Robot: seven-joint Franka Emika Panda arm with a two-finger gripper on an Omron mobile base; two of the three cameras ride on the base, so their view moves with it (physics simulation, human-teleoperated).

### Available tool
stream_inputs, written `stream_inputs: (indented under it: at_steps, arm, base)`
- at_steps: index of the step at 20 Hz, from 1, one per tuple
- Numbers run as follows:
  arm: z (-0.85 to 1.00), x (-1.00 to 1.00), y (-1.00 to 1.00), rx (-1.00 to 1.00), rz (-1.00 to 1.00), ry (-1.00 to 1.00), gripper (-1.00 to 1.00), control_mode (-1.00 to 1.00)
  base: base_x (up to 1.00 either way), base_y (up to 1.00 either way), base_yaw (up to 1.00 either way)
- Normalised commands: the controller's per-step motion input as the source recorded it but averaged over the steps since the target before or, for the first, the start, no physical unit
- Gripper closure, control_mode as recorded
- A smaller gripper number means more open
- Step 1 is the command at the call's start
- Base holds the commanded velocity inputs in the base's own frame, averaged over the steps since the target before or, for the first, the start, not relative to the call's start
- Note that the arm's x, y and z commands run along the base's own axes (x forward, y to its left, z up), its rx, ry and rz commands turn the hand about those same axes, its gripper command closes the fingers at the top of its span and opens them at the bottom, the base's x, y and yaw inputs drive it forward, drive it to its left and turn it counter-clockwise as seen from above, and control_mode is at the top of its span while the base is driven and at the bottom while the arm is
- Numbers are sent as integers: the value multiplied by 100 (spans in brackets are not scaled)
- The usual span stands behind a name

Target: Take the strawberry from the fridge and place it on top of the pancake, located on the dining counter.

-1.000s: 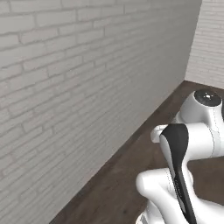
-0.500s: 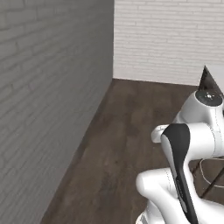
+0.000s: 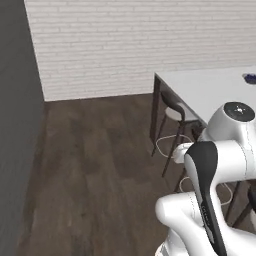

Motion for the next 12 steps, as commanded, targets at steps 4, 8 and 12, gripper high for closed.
stream_inputs:
  at_steps: [4, 8, 12]
  arm:
    - [0, 0, 0, 0, 0, 0, 100, 100]
    - [0, 0, 0, 0, 0, 0, 100, 100]
    - [0, 0, 0, 0, 0, 0, 100, 100]
  base:
    - [89, 28, -61]
    - [94, 38, -61]
    - [87, 41, -65]
